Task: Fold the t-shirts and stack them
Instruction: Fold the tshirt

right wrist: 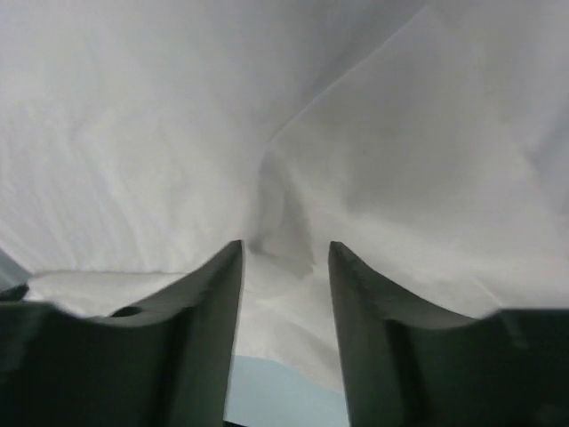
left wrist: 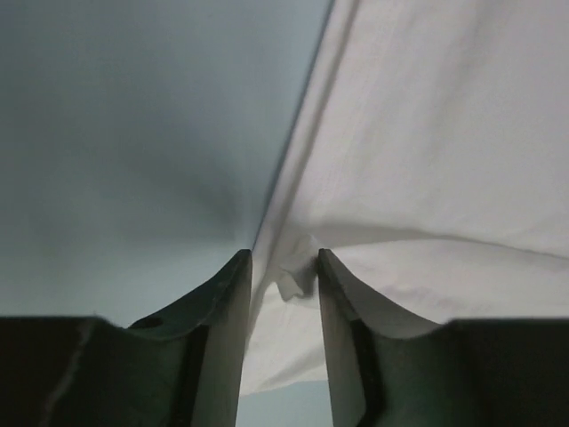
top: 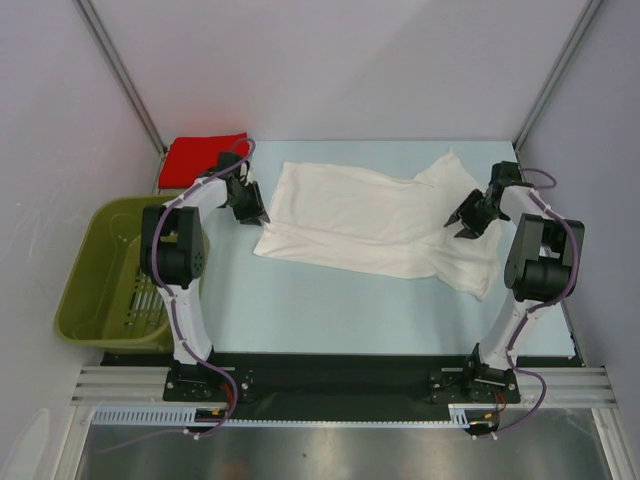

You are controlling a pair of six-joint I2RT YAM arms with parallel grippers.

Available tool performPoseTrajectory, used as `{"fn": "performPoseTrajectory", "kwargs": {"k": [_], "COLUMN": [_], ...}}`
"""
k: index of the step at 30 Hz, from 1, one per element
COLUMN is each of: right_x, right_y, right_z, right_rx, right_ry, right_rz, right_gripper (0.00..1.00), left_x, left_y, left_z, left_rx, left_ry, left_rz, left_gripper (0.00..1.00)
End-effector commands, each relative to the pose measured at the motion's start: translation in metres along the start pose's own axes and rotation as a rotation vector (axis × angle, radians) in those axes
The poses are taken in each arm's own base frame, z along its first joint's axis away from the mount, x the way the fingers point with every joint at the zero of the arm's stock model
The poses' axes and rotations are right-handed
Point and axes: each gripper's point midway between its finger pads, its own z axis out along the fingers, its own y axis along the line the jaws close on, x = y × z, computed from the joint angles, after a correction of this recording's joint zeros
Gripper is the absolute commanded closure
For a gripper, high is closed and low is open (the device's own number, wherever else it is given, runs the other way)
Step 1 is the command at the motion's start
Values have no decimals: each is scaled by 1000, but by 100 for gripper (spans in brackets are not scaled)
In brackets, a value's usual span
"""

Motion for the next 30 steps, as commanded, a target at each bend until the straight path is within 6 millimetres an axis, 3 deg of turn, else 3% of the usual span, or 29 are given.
{"fn": "performPoseTrajectory", "kwargs": {"k": [1,2,3,5,8,9,11,12,14,15,20,25,30], "right_x": [-30,-27,-28,-16,1,18,31,50,55,67,71,74,79], "right_y": [-14,-19,-18,-43,-55,-67,-67,-78,-77,-87,-96,-129,-165], "right_z": [-46,-56,-71,-84,-107,-104,-117,-110,-112,-104,-80,-59,-48], "right_rx": [123,155,159,239,208,214,160,163,120,130,103,237,387], "right_ry": [-107,-102,-132,-117,-126,-94,-129,-101,-152,-131,-116,-81,-58], "right_rz": [-73,-99,-117,-113,-62,-22,4,33,41,72,107,146,182], "right_gripper": [43,31,26,20,19,20,27,29,40,47,77,84,93], "left_x": [-28,-26,-23,-14,7,16,33,43,57,62,62,69,73], "left_y": [-8,-8,-11,-17,-32,-40,-50,-59,-65,-67,-61,-43,-22], "left_z": [-49,-53,-57,-67,-72,-70,-62,-57,-42,-37,-17,0,0], "left_rx": [-64,-70,-67,-54,-7,12,64,86,123,130,113,72,30], "left_ry": [-136,-139,-142,-141,-108,-94,-46,-22,23,39,52,95,98], "left_rz": [48,55,63,75,79,90,94,107,100,97,100,88,71], "left_gripper": [57,48,46,45,46,46,49,50,53,53,54,55,56]}}
